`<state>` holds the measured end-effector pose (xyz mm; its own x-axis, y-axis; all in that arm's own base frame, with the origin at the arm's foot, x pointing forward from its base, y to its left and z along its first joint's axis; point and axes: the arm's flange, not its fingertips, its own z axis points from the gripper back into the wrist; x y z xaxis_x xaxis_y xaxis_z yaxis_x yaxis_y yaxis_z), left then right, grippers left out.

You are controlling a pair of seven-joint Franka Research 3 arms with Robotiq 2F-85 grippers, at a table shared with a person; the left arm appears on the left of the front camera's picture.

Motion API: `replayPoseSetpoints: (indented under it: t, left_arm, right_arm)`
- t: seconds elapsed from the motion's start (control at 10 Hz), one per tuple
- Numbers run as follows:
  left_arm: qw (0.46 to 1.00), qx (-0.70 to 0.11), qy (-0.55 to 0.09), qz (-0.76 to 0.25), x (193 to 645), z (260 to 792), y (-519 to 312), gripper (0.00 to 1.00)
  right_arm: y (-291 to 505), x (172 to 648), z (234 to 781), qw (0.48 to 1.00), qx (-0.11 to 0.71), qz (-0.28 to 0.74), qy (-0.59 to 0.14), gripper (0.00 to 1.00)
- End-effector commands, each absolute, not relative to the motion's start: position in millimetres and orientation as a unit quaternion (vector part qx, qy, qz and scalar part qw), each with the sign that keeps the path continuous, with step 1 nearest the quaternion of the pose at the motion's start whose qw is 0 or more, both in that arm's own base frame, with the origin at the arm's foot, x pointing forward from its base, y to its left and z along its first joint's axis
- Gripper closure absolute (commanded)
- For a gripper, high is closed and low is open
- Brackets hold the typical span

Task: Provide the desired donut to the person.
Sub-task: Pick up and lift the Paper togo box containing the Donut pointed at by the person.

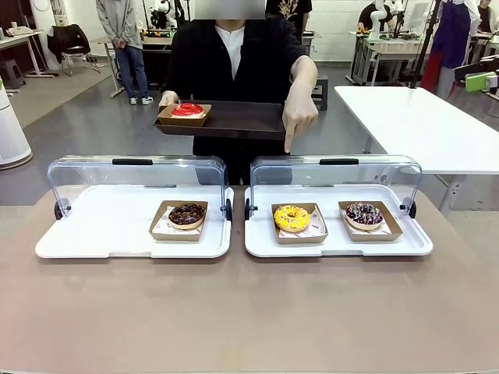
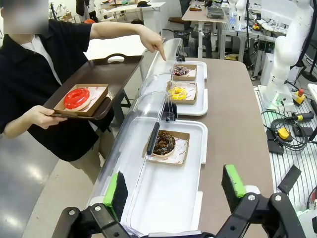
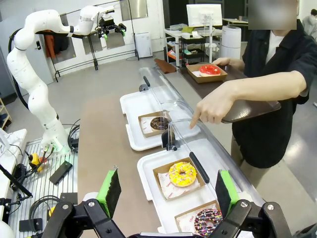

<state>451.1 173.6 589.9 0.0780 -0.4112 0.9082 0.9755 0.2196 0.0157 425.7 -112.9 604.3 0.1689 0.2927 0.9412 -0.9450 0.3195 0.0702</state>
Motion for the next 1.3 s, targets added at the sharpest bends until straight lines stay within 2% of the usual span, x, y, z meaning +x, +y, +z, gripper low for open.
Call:
replayPoseSetpoints:
  t: [0.0,0.2,0.5,0.8,1.0,1.2]
  left_arm:
    - [0.656,-0.334,-0.426,-0.526,451,591,173,0.0]
    - [0.656,-0.334,-0.426,-0.526,451,591,173,0.0]
    - [0.656,-0.334,-0.426,-0.526,451,591,173,0.0]
    - [0.656,-0.334,-0.426,-0.526,451,591,173,0.0]
    - [0.656,-0.334,-0.426,-0.526,451,591,173,0.0]
    - [0.656,-0.334,-0.426,-0.526,451,591,173,0.0]
  right_arm:
    - [-112,427,605,0.669,0.365,0.457,-0.459,0.0]
    - [-113,426,604,0.674,0.36,0.459,-0.453,0.0]
    - [-46,447,620,0.711,0.295,0.556,-0.313,0.0]
    - [39,437,620,0.699,0.241,0.648,-0.183,0.0]
    - [91,431,588,0.695,0.209,0.678,-0.118,0.0]
    - [128,424,543,0.684,0.184,0.7,-0.09,0.0]
